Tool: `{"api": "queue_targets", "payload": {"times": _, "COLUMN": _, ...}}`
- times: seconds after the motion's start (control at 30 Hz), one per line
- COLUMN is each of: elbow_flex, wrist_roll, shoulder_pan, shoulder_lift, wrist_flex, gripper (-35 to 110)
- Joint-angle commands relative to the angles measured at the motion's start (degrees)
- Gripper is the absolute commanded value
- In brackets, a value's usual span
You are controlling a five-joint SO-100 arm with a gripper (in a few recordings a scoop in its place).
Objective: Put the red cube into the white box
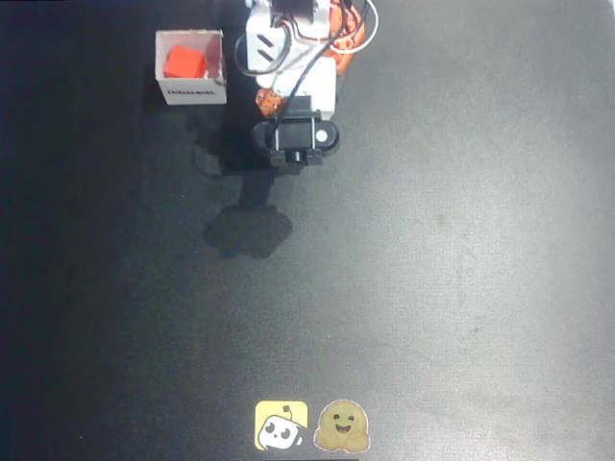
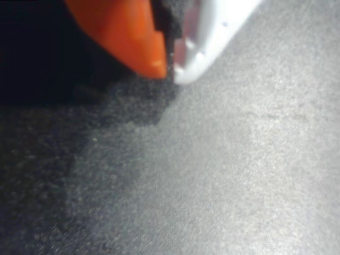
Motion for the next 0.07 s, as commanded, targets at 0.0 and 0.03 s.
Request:
{"api": "queue_targets", "payload": {"times": 0.0, "elbow_flex": -0.2, "wrist_roll": 0.2, "shoulder_pan": -0.1, "shoulder_lift": 0.4, "wrist_flex": 0.2, "gripper": 0}}
{"api": "queue_targets", "payload": {"times": 0.03, "elbow_flex": -0.2, "wrist_roll": 0.2, "shoulder_pan": -0.1, "shoulder_lift": 0.4, "wrist_flex": 0.2, "gripper": 0}}
